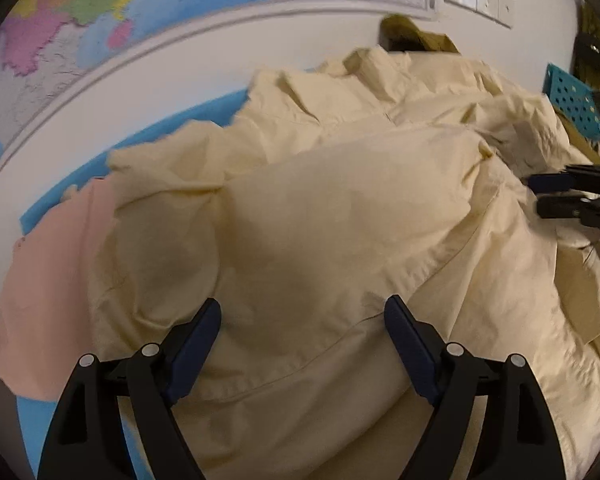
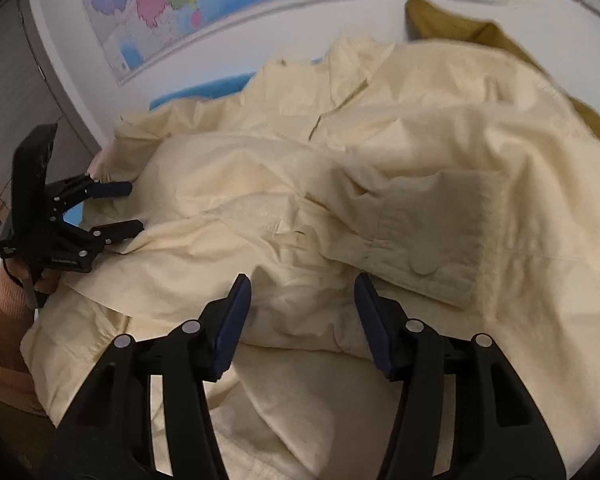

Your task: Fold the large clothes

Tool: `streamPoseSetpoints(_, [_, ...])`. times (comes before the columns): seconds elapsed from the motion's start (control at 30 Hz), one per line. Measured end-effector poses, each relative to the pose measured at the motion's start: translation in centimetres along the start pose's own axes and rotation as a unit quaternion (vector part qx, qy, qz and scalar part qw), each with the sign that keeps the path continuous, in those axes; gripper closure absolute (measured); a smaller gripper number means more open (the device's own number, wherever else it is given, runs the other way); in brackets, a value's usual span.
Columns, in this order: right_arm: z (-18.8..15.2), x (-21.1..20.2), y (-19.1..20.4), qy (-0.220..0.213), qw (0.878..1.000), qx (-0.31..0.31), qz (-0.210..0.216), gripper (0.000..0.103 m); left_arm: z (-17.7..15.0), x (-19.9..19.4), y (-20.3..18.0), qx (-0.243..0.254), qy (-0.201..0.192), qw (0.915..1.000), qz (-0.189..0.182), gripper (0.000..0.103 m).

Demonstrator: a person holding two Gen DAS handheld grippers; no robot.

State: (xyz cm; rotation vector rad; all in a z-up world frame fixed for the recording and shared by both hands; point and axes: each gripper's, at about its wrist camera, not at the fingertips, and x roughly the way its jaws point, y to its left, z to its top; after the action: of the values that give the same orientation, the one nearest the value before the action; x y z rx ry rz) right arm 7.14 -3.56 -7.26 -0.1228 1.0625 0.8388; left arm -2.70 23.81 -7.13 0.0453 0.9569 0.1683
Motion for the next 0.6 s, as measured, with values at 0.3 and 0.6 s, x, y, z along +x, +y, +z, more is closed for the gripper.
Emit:
streamPoseSetpoints(0.3, [-4.6,-9.7,-1.1,-0.072,0.996,0.052,0.024,0.034,-4.6,-7.8,1.3,-0.048,-0.068,0.9961,-0.028,0.019])
streamPoseSetpoints(0.6, [-11.7,-16.6,-3.8,-0.116,0.984,0.135,-0.004,0.024,-12.9,-11.1,4.9,-0.169,-0.072,0.9759,-0.118,0.014])
